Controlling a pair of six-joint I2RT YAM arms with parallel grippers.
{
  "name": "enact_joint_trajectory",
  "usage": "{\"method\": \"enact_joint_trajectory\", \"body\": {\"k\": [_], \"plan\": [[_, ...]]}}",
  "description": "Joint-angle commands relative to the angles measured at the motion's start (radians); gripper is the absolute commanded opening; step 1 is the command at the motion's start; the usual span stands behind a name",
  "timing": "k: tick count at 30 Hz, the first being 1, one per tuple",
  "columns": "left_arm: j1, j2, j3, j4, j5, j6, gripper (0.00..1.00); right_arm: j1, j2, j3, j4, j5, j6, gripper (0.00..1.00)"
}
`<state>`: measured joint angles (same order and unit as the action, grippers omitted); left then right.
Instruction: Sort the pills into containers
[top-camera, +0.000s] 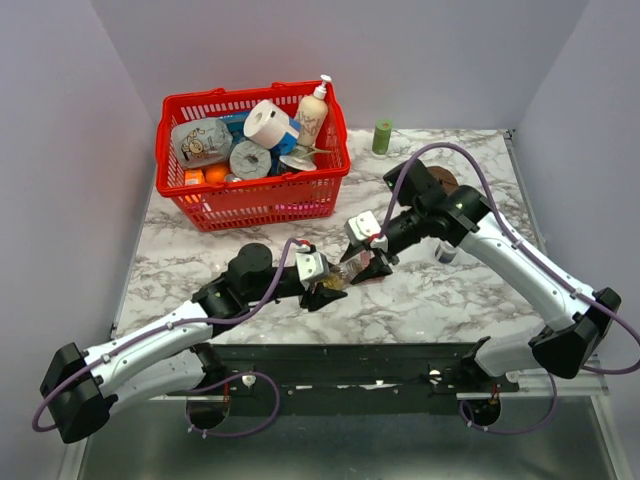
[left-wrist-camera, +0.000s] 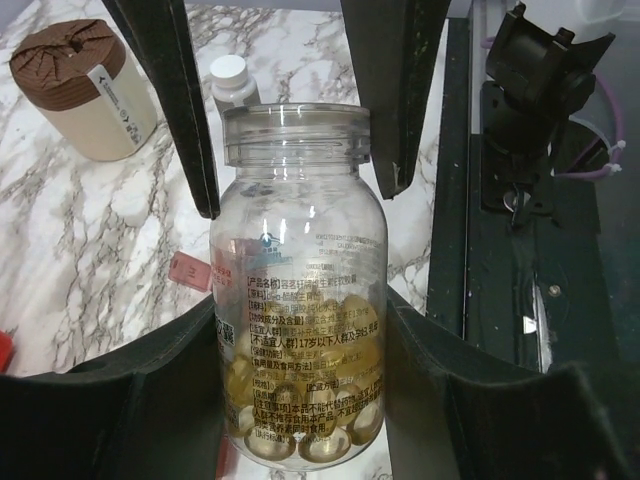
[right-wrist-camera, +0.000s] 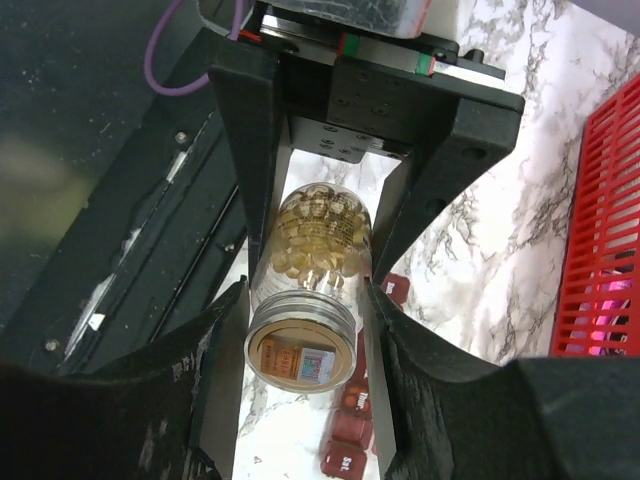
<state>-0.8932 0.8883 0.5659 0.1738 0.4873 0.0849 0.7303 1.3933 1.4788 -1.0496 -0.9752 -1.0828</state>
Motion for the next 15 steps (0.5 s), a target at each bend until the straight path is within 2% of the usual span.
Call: {"method": "enact_joint_trajectory", "body": {"k": [1,2,3,4,5,6,9,10,12,13,14,15], "plan": [[-0.015,-0.003,0.005,0.035,0.09,0.029,0.0,0.026,-0.017,-0.021,0.133,-0.059,0.125,0.21],[-0.015,-0.008,-0.001,0.041,0.068,0.023,0.0,0.026,-0.025,-0.018,0.146,-0.028,0.17,0.42],[-0.015,-0.021,-0.007,0.046,0.044,0.021,0.0,0.026,-0.027,-0.009,0.158,-0.017,0.217,0.58],[-0.015,-0.028,-0.02,0.058,-0.008,0.015,0.0,0.026,-0.03,0.001,0.181,-0.002,0.333,0.73],[-0.015,-0.035,-0.027,0.064,-0.032,0.01,0.0,0.024,-0.034,0.02,0.189,0.025,0.38,0.92],[-0.015,-0.051,-0.034,0.082,-0.053,0.004,0.0,0.024,-0.049,0.024,0.195,0.033,0.414,0.98],[-0.015,-0.077,-0.066,0.122,-0.136,-0.019,0.0,0.014,-0.118,-0.023,0.348,0.14,0.633,1.0],[-0.015,-0.081,-0.078,0.148,-0.156,-0.025,0.0,0.001,-0.126,-0.038,0.441,0.165,0.776,1.0],[-0.015,-0.089,-0.086,0.165,-0.22,-0.03,0.0,-0.054,-0.116,-0.032,0.461,0.138,0.9,1.0],[-0.015,-0.089,-0.086,0.173,-0.24,-0.036,0.0,-0.069,-0.099,-0.032,0.483,0.11,1.022,1.0],[-0.015,-0.088,-0.086,0.177,-0.265,-0.04,0.0,-0.093,-0.091,-0.034,0.488,0.027,1.066,1.0],[-0.015,-0.086,-0.084,0.181,-0.324,-0.046,0.0,-0.097,-0.089,-0.05,0.499,0.011,1.116,1.0]]}}
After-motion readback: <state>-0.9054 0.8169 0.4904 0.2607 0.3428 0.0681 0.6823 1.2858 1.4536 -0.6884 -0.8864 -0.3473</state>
